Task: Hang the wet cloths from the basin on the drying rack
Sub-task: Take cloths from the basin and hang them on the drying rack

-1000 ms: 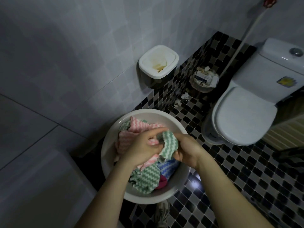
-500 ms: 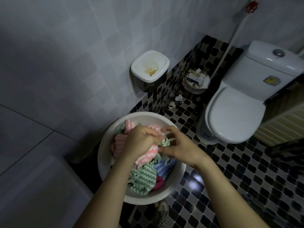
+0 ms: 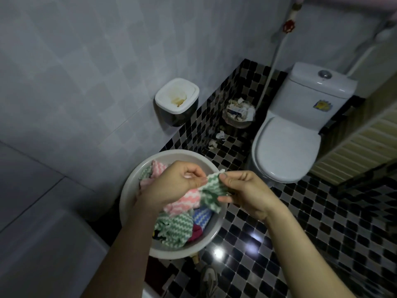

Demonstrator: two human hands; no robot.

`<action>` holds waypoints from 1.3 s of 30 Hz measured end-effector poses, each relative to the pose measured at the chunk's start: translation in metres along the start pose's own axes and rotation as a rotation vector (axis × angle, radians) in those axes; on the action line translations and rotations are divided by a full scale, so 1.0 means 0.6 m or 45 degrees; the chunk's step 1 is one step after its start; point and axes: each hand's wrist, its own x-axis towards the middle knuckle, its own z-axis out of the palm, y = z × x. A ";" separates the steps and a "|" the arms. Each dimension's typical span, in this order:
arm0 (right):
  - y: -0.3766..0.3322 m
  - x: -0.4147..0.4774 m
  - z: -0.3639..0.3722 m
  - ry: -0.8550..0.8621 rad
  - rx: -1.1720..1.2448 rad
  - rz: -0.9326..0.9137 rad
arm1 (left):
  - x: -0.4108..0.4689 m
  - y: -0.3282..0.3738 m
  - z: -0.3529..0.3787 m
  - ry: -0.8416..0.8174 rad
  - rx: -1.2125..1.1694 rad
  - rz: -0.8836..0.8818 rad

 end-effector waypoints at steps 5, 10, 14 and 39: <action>-0.010 -0.079 -0.013 0.347 -0.316 -0.292 | -0.037 0.035 0.035 0.088 -0.136 0.044; -0.012 -0.176 -0.032 0.483 -0.506 -0.439 | -0.080 0.068 0.093 -0.050 -0.872 0.050; 0.011 -0.262 -0.036 0.338 -0.732 -0.525 | -0.122 0.110 0.163 -0.073 -0.828 0.130; 0.089 -0.716 -0.084 0.845 -1.290 -0.416 | -0.350 0.245 0.411 -0.514 0.381 0.557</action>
